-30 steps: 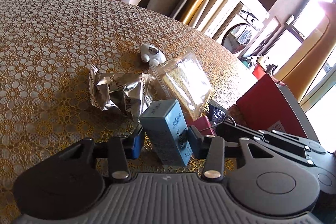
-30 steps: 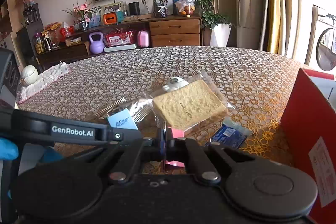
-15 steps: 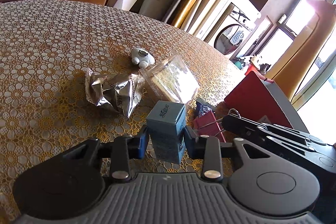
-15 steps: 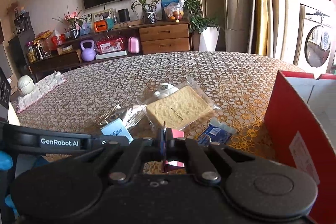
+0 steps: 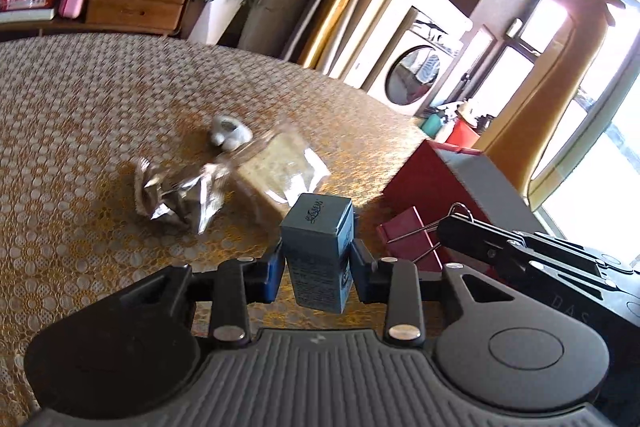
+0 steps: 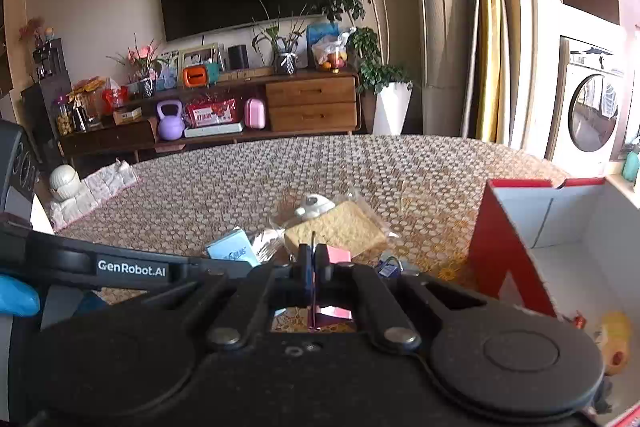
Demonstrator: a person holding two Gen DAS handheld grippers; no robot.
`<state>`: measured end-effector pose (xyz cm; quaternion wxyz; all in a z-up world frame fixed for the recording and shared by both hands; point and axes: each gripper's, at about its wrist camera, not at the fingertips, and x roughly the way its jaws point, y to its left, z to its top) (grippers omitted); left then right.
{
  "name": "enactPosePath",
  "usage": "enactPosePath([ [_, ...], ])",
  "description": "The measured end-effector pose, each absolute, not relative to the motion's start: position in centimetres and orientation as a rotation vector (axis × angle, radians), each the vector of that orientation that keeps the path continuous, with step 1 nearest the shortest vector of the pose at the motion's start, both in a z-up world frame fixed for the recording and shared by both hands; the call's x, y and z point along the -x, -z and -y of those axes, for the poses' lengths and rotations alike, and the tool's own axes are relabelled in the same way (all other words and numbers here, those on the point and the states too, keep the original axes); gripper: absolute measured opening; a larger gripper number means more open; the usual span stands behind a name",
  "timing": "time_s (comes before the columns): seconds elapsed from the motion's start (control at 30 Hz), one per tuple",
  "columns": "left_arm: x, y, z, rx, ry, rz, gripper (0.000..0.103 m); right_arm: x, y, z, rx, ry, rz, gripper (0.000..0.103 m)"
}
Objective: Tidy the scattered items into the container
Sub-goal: 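Lift medicine box and pink clip and carry both over the red box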
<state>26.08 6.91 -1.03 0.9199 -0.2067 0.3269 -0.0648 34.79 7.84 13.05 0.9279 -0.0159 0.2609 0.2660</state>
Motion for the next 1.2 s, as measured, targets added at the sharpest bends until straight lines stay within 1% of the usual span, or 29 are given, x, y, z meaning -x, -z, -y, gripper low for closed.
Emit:
enactPosePath([
  [0.03,-26.0,0.6,-6.5,0.420,0.139,-0.666,0.033,-34.5,-13.4,-7.6,0.030,-0.543,-0.528,0.026],
  [0.07,-25.8,0.1,-6.2,0.417,0.147,-0.661,0.033,-34.3,-13.8,-7.3,0.028,-0.540,-0.520,0.023],
  [0.1,-25.7,-0.3,-5.9,0.414,0.154,-0.656,0.033,-34.0,-14.1,-6.9,0.027,-0.537,-0.513,0.026],
  [0.17,-25.6,-1.0,-5.2,0.407,0.166,-0.648,0.033,-33.5,-14.8,-6.3,0.025,-0.530,-0.499,0.028],
  [0.2,-25.5,-1.4,-4.9,0.404,0.170,-0.645,0.033,-33.2,-15.1,-6.0,0.025,-0.525,-0.491,0.025],
  [0.23,-25.5,-1.7,-4.5,0.402,0.176,-0.640,0.033,-32.9,-15.5,-5.7,0.024,-0.521,-0.484,0.028],
  [0.27,-25.5,-2.0,-4.2,0.403,0.184,-0.636,0.033,-32.7,-15.8,-5.3,0.022,-0.519,-0.477,0.025],
  [0.3,-25.4,-2.4,-3.9,0.401,0.193,-0.631,0.033,-32.4,-16.2,-4.9,0.018,-0.516,-0.469,0.028],
  [0.33,-25.4,-2.8,-3.5,0.397,0.199,-0.625,0.033,-32.2,-16.5,-4.5,0.014,-0.513,-0.461,0.028],
  [0.37,-25.4,-3.1,-3.1,0.391,0.205,-0.619,0.033,-32.0,-16.9,-4.1,0.012,-0.509,-0.453,0.023],
  [0.4,-25.4,-3.5,-2.8,0.385,0.211,-0.613,0.033,-31.8,-17.1,-3.7,0.010,-0.503,-0.446,0.029],
  [0.57,-25.7,-4.7,-0.8,0.368,0.243,-0.601,0.033,-31.3,-18.3,-1.5,0.008,-0.467,-0.426,0.026],
  [0.6,-25.9,-4.8,-0.4,0.366,0.247,-0.602,0.033,-31.2,-18.4,-1.1,0.011,-0.458,-0.424,0.029],
  [0.7,-26.5,-5.1,0.7,0.364,0.260,-0.610,0.033,-31.0,-19.0,0.3,0.018,-0.431,-0.414,0.029],
  [0.73,-26.7,-5.1,1.1,0.365,0.266,-0.612,0.033,-30.9,-19.2,0.8,0.018,-0.423,-0.410,0.028],
  [0.83,-27.4,-5.5,2.3,0.361,0.282,-0.614,0.033,-30.9,-19.6,2.3,0.011,-0.399,-0.401,0.028],
  [0.97,-28.3,-6.1,4.0,0.348,0.309,-0.619,0.033,-31.0,-19.8,4.4,-0.001,-0.367,-0.392,0.031],
  [1.03,-28.8,-6.4,4.9,0.341,0.323,-0.617,0.033,-31.2,-19.8,5.4,-0.009,-0.351,-0.391,0.029],
  [1.07,-29.0,-6.6,5.4,0.335,0.330,-0.616,0.033,-31.3,-19.8,5.8,-0.014,-0.345,-0.391,0.032],
  [1.13,-29.5,-6.9,6.4,0.320,0.346,-0.616,0.033,-31.5,-19.6,6.8,-0.023,-0.334,-0.391,0.032],
  [1.17,-29.7,-7.0,6.9,0.313,0.353,-0.617,0.033,-31.5,-19.5,7.2,-0.027,-0.329,-0.391,0.029],
  [1.2,-30.0,-7.1,7.4,0.307,0.360,-0.619,0.033,-31.6,-19.4,7.6,-0.032,-0.325,-0.393,0.029],
])
